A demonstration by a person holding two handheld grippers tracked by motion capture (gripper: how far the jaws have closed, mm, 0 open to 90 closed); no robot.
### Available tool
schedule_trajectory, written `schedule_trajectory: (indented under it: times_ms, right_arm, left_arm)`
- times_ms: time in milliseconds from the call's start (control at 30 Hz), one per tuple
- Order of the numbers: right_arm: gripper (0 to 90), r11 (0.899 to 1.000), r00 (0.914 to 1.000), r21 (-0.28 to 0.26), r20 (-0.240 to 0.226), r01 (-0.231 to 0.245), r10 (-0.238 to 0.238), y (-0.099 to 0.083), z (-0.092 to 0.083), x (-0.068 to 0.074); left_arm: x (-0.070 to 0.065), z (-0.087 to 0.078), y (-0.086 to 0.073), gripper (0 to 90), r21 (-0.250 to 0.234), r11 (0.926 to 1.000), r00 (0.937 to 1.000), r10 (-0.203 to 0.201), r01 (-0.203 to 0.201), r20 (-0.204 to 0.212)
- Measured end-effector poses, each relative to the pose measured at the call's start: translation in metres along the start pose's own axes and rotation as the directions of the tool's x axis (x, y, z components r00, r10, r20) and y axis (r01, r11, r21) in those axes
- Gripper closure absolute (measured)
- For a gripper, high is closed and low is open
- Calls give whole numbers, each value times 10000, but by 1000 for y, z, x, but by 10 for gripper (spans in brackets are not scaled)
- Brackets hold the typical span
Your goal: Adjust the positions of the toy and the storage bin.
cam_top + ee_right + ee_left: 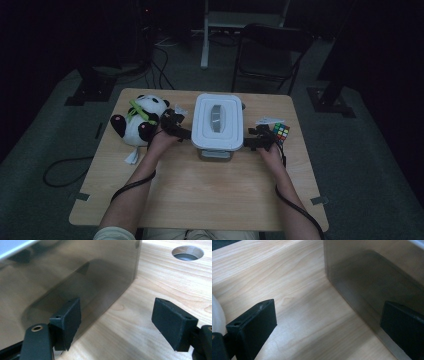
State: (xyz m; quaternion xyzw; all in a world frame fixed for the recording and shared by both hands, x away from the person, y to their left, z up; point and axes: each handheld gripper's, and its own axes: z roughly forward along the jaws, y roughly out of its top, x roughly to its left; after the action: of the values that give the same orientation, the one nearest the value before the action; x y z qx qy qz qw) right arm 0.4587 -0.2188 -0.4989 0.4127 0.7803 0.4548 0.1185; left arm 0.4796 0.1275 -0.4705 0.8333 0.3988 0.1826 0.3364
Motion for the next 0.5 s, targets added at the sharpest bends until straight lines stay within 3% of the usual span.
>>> schedule_trajectory:
  times_ms: [167,300,333,433,500]
  right_arm:
    - [229,10000,10000,-58,36,-66,66,-6,-4,0]
    - [227,9996,9997,-152,28,-250,250,-8,-7,-4]
    - [181,9994,9991,-217,337,-252,259,-8,-9,-8]
    - [180,9977,9944,-347,863,-585,613,-5,-9,-12]
    - [181,9961,9907,-544,1135,-694,752,-1,-7,-14]
  left_arm:
    - [-7,-2,-3,14,277,9991,9988,299,-309,386]
    - [-8,-1,-3,13,231,9988,9982,418,-428,430]
    - [-3,5,-3,12,-138,9996,9975,-230,240,672]
    - [3,13,-1,13,4,9953,9944,-964,965,427]
    - [4,17,2,13,-48,9927,9926,-1204,1205,136]
